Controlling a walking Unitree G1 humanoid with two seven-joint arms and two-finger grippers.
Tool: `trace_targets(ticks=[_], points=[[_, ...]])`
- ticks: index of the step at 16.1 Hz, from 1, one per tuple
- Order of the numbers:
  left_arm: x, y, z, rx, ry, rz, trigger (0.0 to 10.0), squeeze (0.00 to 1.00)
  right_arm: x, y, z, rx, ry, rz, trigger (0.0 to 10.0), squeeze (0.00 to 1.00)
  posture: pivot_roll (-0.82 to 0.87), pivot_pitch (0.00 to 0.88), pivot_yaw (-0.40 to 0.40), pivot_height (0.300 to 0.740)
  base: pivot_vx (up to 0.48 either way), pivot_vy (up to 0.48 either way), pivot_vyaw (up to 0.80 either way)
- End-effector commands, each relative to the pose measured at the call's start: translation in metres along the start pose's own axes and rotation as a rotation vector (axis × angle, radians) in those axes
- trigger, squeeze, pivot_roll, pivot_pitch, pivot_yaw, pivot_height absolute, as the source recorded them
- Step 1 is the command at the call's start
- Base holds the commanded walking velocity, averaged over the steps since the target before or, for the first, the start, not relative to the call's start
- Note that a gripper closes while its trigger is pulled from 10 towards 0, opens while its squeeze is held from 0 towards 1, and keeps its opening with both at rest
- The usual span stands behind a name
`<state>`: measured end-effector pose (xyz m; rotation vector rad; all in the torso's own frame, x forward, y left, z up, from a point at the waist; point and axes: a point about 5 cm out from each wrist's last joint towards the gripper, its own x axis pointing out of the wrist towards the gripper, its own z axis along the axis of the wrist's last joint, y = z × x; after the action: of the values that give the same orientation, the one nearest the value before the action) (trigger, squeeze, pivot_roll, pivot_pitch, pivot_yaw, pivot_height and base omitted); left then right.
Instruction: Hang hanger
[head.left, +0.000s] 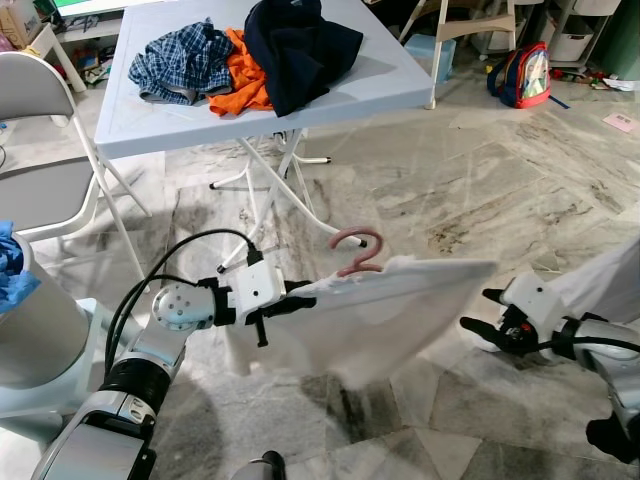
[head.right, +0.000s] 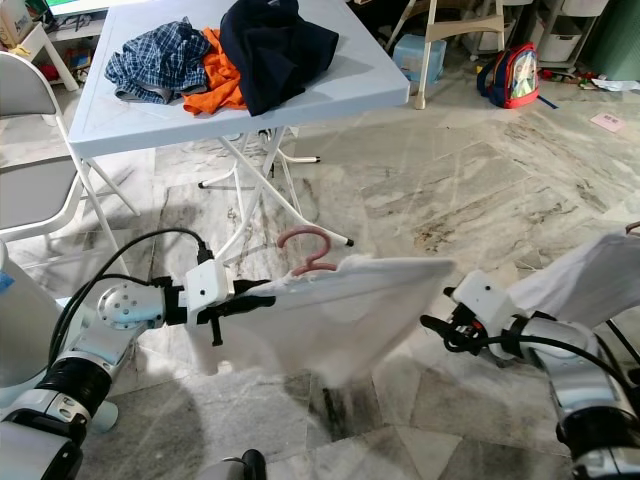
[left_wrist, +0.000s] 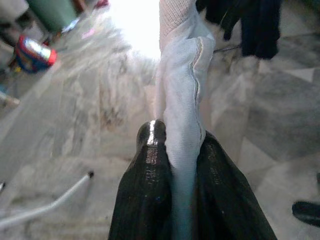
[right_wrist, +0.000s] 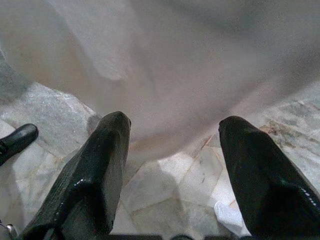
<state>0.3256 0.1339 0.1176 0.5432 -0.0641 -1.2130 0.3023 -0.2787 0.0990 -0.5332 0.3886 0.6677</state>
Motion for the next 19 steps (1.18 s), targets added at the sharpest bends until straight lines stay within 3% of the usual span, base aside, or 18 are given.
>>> trace_targets(ticks=[1, 5, 8, 11, 12, 13, 15, 19], points=[[0.001, -0.001, 0.005, 0.013, -0.038, -0.017, 0.0, 0.0, 0.003, 0.0, 0.002, -0.014, 0.0, 0.011, 10.0, 0.0, 0.01, 0.154, 0.052, 0.74, 0.0, 0.0, 0.0], [-0.004, -0.009, -0.001, -0.006, -0.031, -0.04, 0.0, 0.0, -0.001, -0.02, 0.004, -0.059, 0.058, -0.148, 10.0, 0.0, 0.02, 0.154, 0.05, 0.74, 0.0, 0.0, 0.0], [-0.005, -0.012, -0.003, -0.021, -0.024, -0.042, 0.0, 0.0, -0.001, -0.022, 0.003, -0.048, 0.045, -0.164, 10.0, 0.0, 0.02, 0.153, 0.05, 0.74, 0.0, 0.0, 0.0], [-0.001, -0.013, -0.001, -0.025, -0.038, -0.056, 0.0, 0.0, 0.006, -0.015, 0.011, -0.039, -0.038, -0.116, 10.0, 0.0, 0.01, 0.152, 0.053, 0.74, 0.0, 0.0, 0.0], [0.001, -0.012, 0.0, -0.024, -0.043, -0.058, 0.0, 0.0, 0.009, -0.012, 0.014, -0.028, -0.063, -0.095, 7.2, 0.0, 0.01, 0.153, 0.053, 0.74, 0.0, 0.0, 0.0], [0.002, -0.012, 0.001, -0.022, -0.044, -0.056, 0.0, 0.0, 0.01, -0.011, 0.014, -0.022, -0.068, -0.09, 0.0, 0.0, 0.01, 0.151, 0.054, 0.74, 0.0, 0.0, 0.0], [0.002, -0.01, 0.001, -0.018, -0.044, -0.044, 0.0, 0.0, 0.011, -0.011, 0.014, -0.025, -0.065, -0.094, 0.0, 0.0, 0.01, 0.15, 0.053, 0.74, 0.0, 0.0, 0.0], [0.0, -0.005, 0.001, -0.01, -0.039, -0.004, 0.0, 0.0, 0.004, -0.023, 0.011, -0.034, -0.038, -0.217, 0.0, 0.0, 0.02, 0.148, 0.053, 0.74, 0.0, 0.0, 0.0]])
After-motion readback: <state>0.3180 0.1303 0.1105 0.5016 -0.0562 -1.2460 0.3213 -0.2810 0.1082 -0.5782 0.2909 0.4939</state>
